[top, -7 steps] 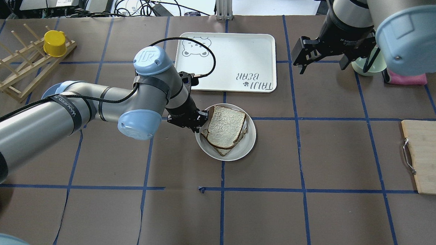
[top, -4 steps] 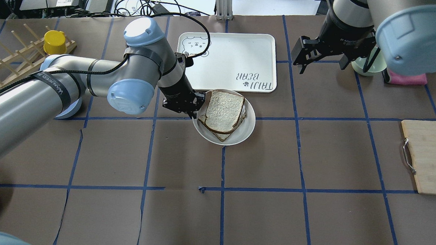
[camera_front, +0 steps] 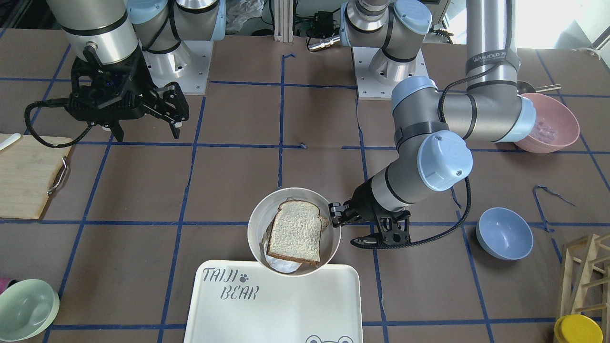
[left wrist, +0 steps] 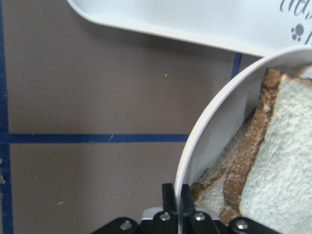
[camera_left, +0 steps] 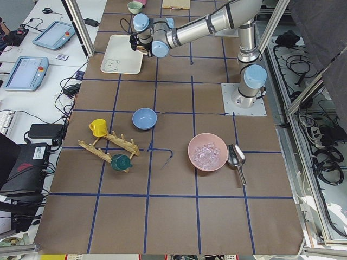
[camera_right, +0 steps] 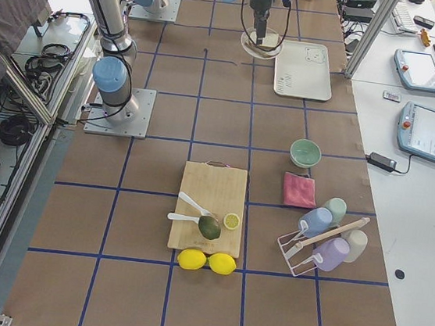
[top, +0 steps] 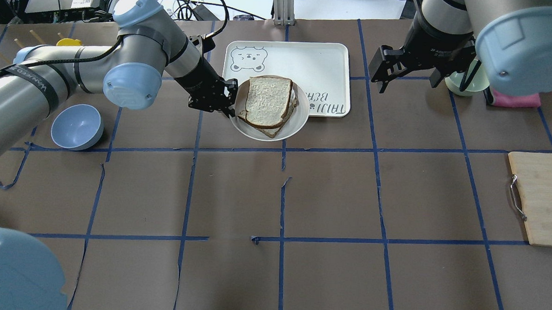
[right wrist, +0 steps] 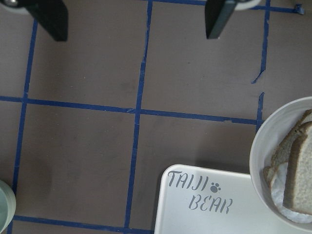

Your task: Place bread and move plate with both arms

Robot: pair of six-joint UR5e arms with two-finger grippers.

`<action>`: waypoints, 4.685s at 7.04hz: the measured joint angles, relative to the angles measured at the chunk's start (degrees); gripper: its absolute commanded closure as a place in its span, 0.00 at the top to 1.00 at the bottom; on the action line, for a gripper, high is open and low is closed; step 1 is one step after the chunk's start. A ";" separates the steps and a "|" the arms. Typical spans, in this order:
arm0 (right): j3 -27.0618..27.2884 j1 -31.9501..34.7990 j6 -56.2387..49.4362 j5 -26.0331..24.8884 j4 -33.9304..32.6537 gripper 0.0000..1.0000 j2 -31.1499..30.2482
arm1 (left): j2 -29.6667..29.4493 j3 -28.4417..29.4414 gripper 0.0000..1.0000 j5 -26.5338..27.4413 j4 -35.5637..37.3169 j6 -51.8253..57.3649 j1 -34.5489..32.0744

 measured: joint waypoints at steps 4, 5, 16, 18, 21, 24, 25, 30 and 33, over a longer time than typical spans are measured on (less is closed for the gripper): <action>0.07 0.16 0.01 -0.06 0.17 1.00 0.09 | -11.06 11.90 0.00 -2.44 1.46 -4.04 0.26; 0.08 0.17 0.01 -0.04 0.16 1.00 0.09 | -13.58 14.42 0.00 -2.97 2.27 -4.81 0.14; 0.09 0.14 0.01 0.00 0.14 1.00 0.09 | -17.38 18.55 1.00 -1.18 6.13 -6.30 -2.18; 0.09 0.03 -0.10 -0.05 0.09 1.00 0.06 | -11.05 18.06 1.00 5.44 -2.86 -1.77 -2.12; 0.09 0.00 -0.16 -0.03 0.03 1.00 0.01 | -0.32 16.83 1.00 14.87 -15.13 2.48 -1.59; 0.07 0.00 -0.23 -0.18 -0.20 1.00 0.05 | 11.49 9.84 1.00 21.09 -22.30 5.78 -1.52; 0.08 0.00 -0.24 -0.22 -0.20 1.00 0.07 | 14.85 7.22 1.00 21.32 -23.34 5.79 -1.49; 0.07 -0.09 -0.25 -0.04 -0.37 1.00 0.09 | 25.13 -1.95 1.00 21.01 -23.19 6.63 -0.19; -0.05 -0.48 -0.32 0.56 -0.78 1.00 0.09 | 27.00 -4.18 1.00 21.33 -22.60 6.87 0.29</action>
